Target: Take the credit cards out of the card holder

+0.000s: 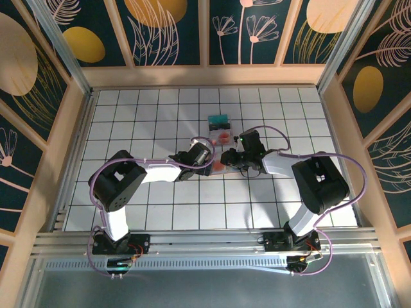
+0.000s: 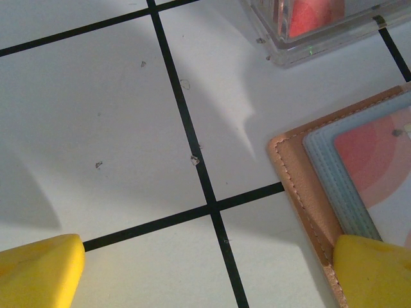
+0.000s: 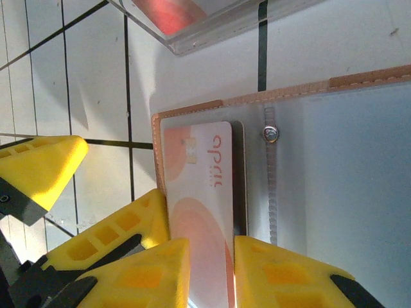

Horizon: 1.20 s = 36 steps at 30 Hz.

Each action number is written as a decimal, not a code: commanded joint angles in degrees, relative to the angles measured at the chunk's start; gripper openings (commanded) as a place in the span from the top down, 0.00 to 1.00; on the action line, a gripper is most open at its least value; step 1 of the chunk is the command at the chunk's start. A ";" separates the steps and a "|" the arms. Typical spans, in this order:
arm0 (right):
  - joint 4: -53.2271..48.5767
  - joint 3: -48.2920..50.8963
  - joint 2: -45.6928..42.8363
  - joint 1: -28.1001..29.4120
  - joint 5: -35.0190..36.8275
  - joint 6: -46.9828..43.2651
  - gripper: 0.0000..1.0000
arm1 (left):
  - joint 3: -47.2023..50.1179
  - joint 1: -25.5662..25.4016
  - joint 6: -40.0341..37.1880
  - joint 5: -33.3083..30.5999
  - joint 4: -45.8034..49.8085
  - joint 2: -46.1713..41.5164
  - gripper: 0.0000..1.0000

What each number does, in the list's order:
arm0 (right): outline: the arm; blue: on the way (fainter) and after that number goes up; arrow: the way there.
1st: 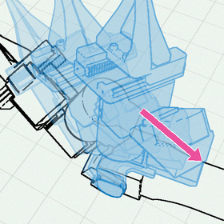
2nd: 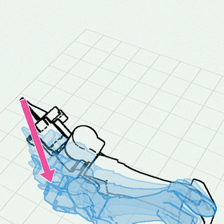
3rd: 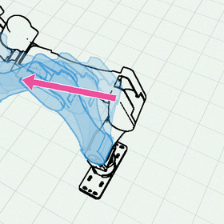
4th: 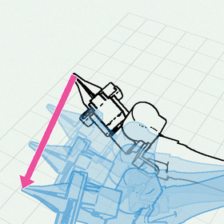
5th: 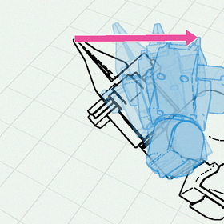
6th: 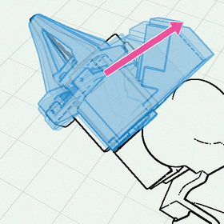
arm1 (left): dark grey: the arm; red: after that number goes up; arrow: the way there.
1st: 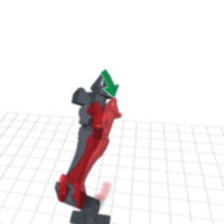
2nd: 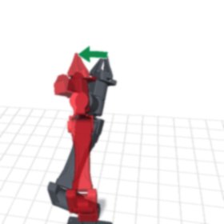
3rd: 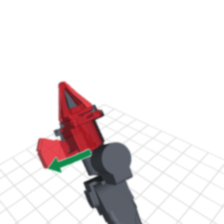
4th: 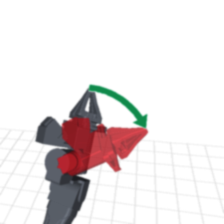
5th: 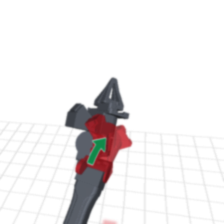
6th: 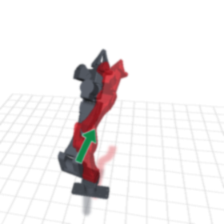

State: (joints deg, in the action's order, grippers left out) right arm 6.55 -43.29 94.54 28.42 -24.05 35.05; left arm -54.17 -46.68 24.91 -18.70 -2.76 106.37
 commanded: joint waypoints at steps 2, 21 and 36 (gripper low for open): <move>3.17 1.28 0.70 -0.48 -1.61 0.37 0.75 | 0.26 -0.21 -0.20 -1.17 4.28 1.65 0.01; 10.35 4.64 1.75 -1.69 -6.82 1.42 0.75 | -0.13 -0.26 -0.12 -1.20 4.52 2.18 0.01; 19.24 7.20 2.29 -2.57 -15.16 3.25 0.77 | -0.20 -0.17 -0.12 -1.15 4.87 2.01 0.01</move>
State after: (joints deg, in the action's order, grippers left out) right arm 21.02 -36.69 95.74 25.85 -35.77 37.01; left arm -54.24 -46.68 24.93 -18.90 -2.61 106.41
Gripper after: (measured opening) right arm 0.226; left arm 0.988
